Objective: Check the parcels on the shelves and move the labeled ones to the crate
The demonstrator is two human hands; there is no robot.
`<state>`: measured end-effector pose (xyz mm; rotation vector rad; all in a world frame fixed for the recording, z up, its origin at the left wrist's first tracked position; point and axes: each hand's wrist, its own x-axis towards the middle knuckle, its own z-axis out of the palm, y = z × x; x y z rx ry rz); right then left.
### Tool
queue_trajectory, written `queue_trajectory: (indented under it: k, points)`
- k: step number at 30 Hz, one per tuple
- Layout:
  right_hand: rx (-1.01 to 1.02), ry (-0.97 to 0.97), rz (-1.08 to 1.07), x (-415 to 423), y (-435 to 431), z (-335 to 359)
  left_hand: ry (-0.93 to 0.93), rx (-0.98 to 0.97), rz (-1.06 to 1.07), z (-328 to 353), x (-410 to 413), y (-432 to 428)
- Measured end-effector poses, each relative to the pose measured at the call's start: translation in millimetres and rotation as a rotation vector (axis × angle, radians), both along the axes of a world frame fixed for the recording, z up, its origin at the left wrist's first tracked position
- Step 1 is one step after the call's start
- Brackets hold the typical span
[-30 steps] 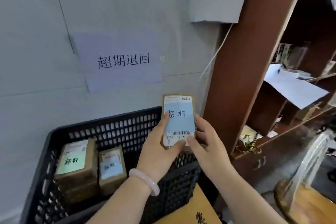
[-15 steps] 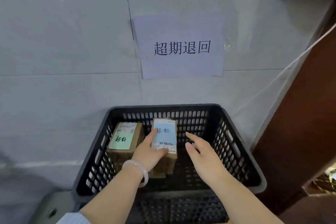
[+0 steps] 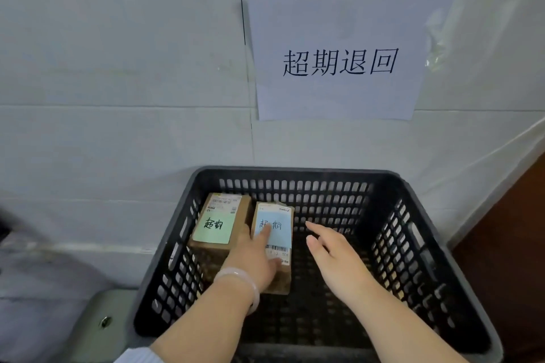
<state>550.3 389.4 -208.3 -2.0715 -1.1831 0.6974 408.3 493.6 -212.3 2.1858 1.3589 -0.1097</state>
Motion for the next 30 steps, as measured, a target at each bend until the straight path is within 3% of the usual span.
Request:
queue_trajectory:
  k: [4,8,12,19,22,30]
  points:
    - [-0.031,-0.024,0.002,2.0,-1.2,-1.2,0.183,0.238,-0.304,14.2,-14.9,1.5]
    - [-0.046,-0.057,0.025,-0.8,-3.6,1.8,0.367,0.273,-0.581,19.6,-33.7,12.6]
    - [-0.077,-0.138,0.09,-6.2,-8.5,8.9,0.446,0.23,-0.618,12.8,-32.2,28.8]
    - [-0.083,-0.43,0.074,-11.3,-35.5,33.0,0.411,0.255,-0.571,14.0,-21.7,38.3]
    - [-0.086,-0.523,-0.02,-11.2,-62.0,41.8,0.305,0.354,-0.579,28.2,-6.5,22.9]
    - [-0.146,-0.68,-0.441,-28.7,-175.6,67.3,-0.287,0.639,-0.902,71.8,65.9,-84.1]
